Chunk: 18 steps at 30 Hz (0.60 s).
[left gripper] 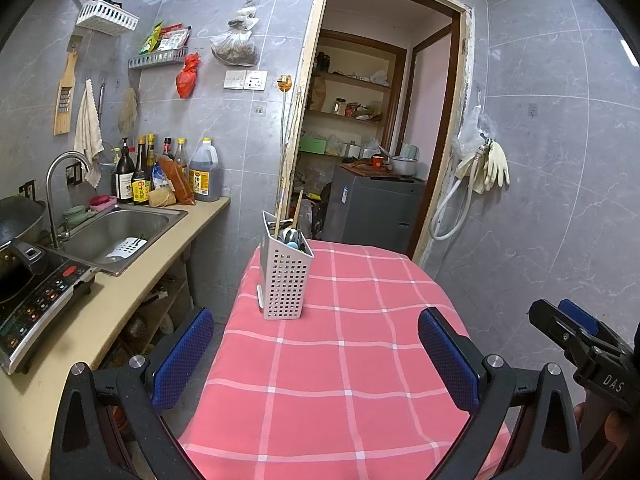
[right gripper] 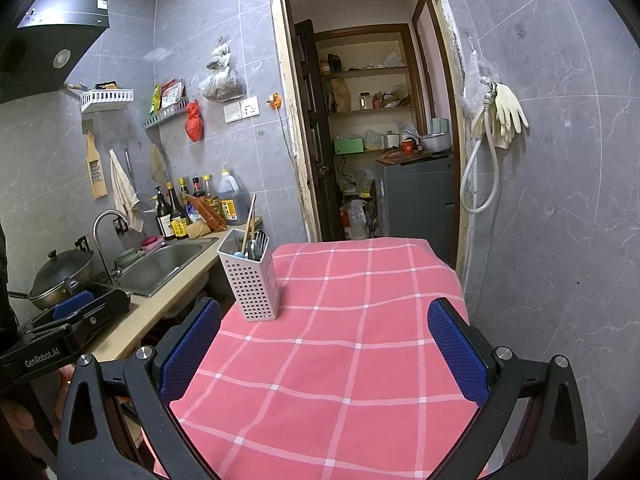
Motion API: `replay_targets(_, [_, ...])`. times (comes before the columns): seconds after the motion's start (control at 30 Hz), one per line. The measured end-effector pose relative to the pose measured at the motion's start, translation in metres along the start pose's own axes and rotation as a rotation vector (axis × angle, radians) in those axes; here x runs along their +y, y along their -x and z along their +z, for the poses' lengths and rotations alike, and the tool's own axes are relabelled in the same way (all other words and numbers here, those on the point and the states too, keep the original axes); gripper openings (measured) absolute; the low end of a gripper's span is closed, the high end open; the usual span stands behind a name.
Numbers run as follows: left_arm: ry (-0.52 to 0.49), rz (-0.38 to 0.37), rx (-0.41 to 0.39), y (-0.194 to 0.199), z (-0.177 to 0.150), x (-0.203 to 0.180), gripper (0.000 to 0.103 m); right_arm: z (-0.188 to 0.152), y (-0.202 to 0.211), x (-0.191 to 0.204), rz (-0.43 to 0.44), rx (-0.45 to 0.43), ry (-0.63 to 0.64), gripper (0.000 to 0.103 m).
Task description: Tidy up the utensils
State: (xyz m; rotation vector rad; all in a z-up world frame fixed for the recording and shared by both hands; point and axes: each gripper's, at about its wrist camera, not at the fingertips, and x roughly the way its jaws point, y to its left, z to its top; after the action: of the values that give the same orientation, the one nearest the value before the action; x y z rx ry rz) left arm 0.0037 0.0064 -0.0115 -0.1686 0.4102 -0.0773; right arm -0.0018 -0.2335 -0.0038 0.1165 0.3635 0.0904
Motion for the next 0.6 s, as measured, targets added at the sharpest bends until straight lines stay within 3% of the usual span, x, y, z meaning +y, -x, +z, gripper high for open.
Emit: replay_targets(0.6, [-0.009,-0.002,0.006,-0.0044,0.0033,0.0085,0.103,0.0003,-0.0023,-0.0014,0.000,0.004,0.000,0.102])
